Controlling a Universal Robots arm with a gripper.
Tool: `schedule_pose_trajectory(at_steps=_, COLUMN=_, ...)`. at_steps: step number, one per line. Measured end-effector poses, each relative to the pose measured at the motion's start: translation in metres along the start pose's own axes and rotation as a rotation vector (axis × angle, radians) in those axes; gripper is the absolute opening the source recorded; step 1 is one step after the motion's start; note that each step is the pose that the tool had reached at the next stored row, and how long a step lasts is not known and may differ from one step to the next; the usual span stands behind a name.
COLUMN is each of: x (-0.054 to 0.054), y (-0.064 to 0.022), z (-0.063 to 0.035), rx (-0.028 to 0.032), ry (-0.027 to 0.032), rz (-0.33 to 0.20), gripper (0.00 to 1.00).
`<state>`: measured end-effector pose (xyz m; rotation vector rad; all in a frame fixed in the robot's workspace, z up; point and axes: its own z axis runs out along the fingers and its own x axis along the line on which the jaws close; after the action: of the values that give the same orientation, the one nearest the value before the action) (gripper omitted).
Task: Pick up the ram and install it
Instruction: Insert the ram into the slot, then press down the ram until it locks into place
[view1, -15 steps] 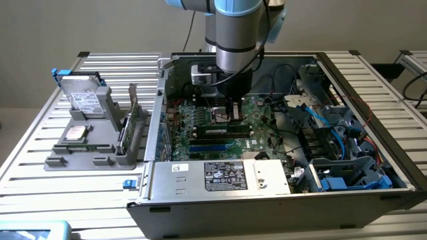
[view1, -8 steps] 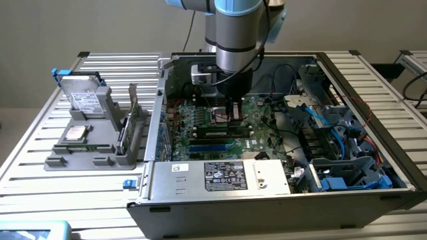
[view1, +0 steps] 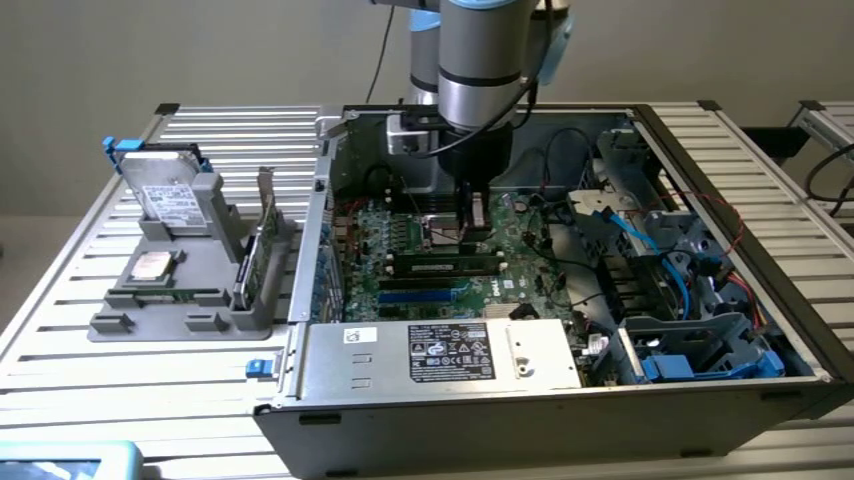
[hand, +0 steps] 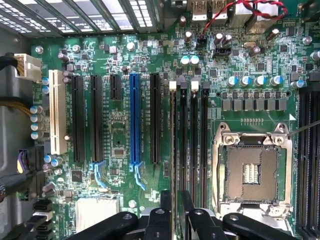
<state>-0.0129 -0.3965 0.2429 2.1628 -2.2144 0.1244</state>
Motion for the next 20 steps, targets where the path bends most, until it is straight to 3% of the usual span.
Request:
schedule_pose_trajectory(at_steps=2, x=0.0013, y=-0.0024, z=-0.0025, rx=-0.0117, ry=0.0, rz=-0.001, gripper=0.22)
schedule_pose_trajectory(at_steps=3, x=0.0014, y=-0.0026, z=-0.0026, rx=-0.0141, ry=-0.0017, rz=-0.001, gripper=0.22)
schedule_pose_trajectory(at_steps=15, x=0.0014, y=-0.0026, z=-0.0026, rx=-0.0141, ry=-0.0017, rz=-0.001, gripper=0.22)
schedule_pose_trajectory(at_steps=17, x=0.0014, y=-0.0026, z=-0.0026, rx=-0.0141, ry=-0.0017, rz=-0.001, gripper=0.13)
schedule_pose_trajectory(at_steps=20, x=0.0014, y=-0.0026, z=-0.0026, rx=-0.0141, ry=-0.0017, rz=-0.001, gripper=0.11)
